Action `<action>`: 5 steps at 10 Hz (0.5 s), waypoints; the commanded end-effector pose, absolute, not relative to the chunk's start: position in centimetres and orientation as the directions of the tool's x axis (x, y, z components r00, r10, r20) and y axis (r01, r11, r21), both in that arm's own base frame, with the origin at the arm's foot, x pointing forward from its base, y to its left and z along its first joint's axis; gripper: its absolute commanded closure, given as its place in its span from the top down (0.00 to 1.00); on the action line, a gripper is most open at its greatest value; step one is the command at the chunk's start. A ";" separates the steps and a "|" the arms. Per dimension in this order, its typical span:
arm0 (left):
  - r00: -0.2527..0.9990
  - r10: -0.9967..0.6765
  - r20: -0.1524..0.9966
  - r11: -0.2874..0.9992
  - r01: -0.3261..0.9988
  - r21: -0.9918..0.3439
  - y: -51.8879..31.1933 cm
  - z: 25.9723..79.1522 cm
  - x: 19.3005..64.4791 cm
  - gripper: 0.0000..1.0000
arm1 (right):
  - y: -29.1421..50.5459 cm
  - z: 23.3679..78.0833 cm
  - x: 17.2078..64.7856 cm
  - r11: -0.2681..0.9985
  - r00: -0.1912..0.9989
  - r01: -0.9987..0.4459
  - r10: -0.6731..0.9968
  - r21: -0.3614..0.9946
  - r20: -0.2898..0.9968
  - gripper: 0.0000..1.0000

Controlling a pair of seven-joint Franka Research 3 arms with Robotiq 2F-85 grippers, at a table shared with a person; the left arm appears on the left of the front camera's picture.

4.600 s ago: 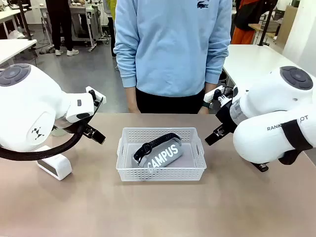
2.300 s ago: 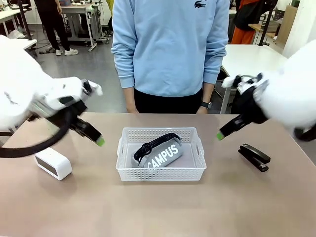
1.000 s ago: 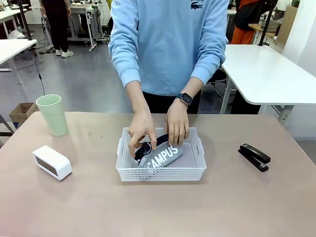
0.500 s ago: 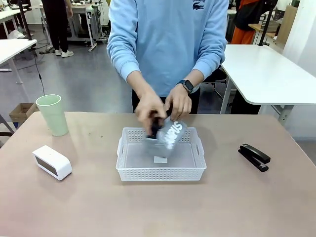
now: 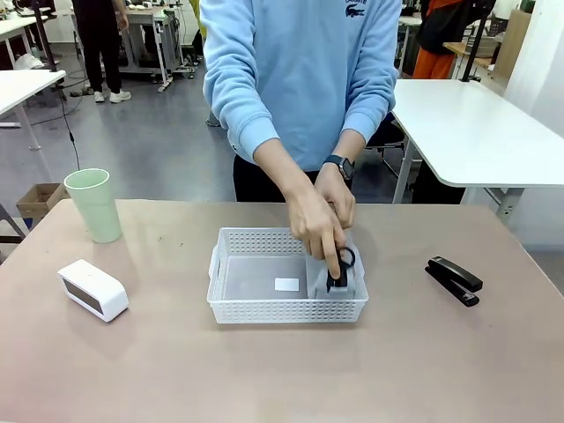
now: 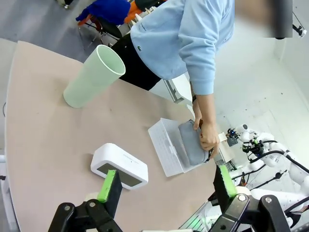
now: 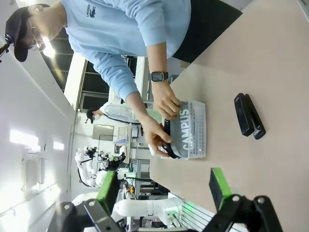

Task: Efficiently arrange items inside the basket to fit them all.
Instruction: Pick up the Digital clock and place it inside the Organizing basket.

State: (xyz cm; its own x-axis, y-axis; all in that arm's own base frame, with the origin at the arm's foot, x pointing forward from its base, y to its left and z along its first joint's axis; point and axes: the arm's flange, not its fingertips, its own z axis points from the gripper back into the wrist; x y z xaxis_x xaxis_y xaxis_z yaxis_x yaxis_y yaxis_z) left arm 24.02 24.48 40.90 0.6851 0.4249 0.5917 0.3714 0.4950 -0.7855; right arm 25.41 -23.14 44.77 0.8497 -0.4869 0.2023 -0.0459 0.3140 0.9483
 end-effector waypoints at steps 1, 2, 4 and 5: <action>0.667 0.424 0.613 0.500 0.392 -0.772 24.5 41.1 24.2 1.00 | -23.3 44.9 25.7 0.310 0.843 -0.079 -0.486 0.947 0.230 1.00; 0.685 0.425 0.592 0.495 0.371 -0.786 24.5 40.9 24.0 1.00 | -23.3 44.9 25.7 0.310 0.843 -0.079 -0.486 0.947 0.230 1.00; 0.723 0.299 0.623 0.548 0.405 -0.732 22.2 41.8 24.6 1.00 | -23.3 44.9 25.7 0.310 0.843 -0.079 -0.486 0.947 0.230 1.00; 0.727 0.245 0.641 0.592 0.412 -0.693 20.7 42.7 24.8 1.00 | -23.3 44.9 25.7 0.310 0.843 -0.079 -0.486 0.947 0.230 1.00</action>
State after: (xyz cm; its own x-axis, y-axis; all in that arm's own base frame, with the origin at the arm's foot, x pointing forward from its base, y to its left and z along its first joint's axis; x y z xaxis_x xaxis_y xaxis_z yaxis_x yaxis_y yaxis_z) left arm 25.38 22.56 41.86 0.7244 0.3186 0.6113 0.3876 0.5450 -0.7434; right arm 25.48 -23.21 44.75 0.8512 -0.4850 0.2006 -0.0446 0.3141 0.9484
